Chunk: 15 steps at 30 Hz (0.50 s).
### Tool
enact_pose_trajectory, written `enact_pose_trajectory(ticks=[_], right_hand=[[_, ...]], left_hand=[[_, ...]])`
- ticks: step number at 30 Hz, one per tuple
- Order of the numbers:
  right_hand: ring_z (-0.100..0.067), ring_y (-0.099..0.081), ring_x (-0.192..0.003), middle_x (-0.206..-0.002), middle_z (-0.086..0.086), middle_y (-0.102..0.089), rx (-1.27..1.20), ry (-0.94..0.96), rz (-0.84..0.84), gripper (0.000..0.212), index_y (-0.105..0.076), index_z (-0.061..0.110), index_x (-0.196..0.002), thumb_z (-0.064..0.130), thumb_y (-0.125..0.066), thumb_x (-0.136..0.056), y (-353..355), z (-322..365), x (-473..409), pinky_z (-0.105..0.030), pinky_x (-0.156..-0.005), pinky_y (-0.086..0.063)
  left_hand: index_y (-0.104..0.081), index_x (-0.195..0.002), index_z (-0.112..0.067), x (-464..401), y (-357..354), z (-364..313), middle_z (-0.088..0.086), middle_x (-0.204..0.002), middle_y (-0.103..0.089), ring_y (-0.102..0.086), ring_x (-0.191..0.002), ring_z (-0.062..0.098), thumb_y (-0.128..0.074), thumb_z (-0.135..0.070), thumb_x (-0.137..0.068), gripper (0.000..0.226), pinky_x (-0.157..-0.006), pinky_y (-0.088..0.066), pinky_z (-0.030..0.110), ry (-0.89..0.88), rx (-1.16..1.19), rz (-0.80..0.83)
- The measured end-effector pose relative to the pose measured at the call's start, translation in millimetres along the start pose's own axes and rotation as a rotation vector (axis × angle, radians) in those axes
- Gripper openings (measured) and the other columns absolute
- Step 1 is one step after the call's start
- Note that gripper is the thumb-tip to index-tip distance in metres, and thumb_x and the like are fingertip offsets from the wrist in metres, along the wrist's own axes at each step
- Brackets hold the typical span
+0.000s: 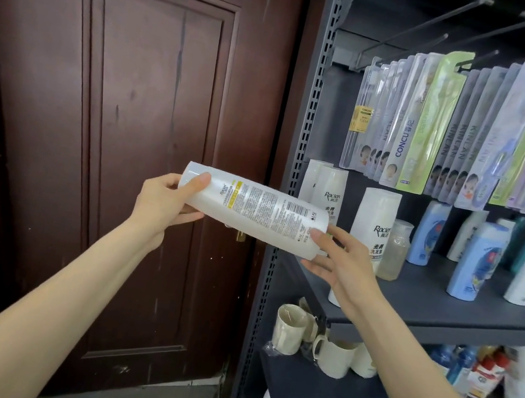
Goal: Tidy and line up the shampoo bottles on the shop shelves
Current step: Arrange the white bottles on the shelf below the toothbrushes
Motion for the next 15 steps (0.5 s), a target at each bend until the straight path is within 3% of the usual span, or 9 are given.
enact_pose_trajectory(ticks=[4, 10, 15], right_hand=[[-0.02, -0.07, -0.091, -0.103, -0.004, -0.072, 0.033, 0.033, -0.015, 0.035, -0.059, 0.015, -0.12, 0.015, -0.065, -0.085, 2.9, 8.0, -1.4, -0.03, -0.075, -0.059], [-0.016, -0.067, -0.094, -0.105, -0.003, -0.067, 0.219, 0.169, -0.037, 0.047, -0.057, 0.03, -0.112, 0.01, -0.076, -0.074, 0.9, 23.0, 2.5, -0.031, -0.075, -0.058], [-0.016, -0.063, -0.098, -0.111, 0.005, -0.061, 0.386, 0.359, -0.032, 0.054, -0.051, 0.03, -0.104, 0.004, -0.081, -0.066, -4.0, 39.2, 11.2, -0.031, -0.079, -0.057]], left_hand=[[-0.065, -0.1, -0.01, 3.7, -0.9, 8.6, 0.009, -0.097, -0.07, -0.071, -0.081, 0.021, -0.069, -0.03, -0.082, 0.028, -0.066, -0.059, 0.026, 0.044, 0.025, 0.057], [-0.06, -0.11, -0.001, 0.4, -13.7, 15.2, 0.012, -0.106, -0.067, -0.067, -0.095, 0.018, -0.057, -0.015, -0.092, 0.024, -0.075, -0.057, 0.02, 0.036, 0.168, 0.111], [-0.06, -0.108, 0.001, -4.1, -23.8, 15.8, 0.02, -0.115, -0.062, -0.062, -0.109, 0.032, -0.052, -0.007, -0.094, 0.018, -0.073, -0.055, 0.017, 0.062, 0.287, 0.152]])
Point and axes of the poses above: each hand's wrist, its own x-axis away from the middle knuckle, its own y-axis out of the back of the hand, z = x × y, the point moved 9 cm from there along -x, towards the middle knuckle
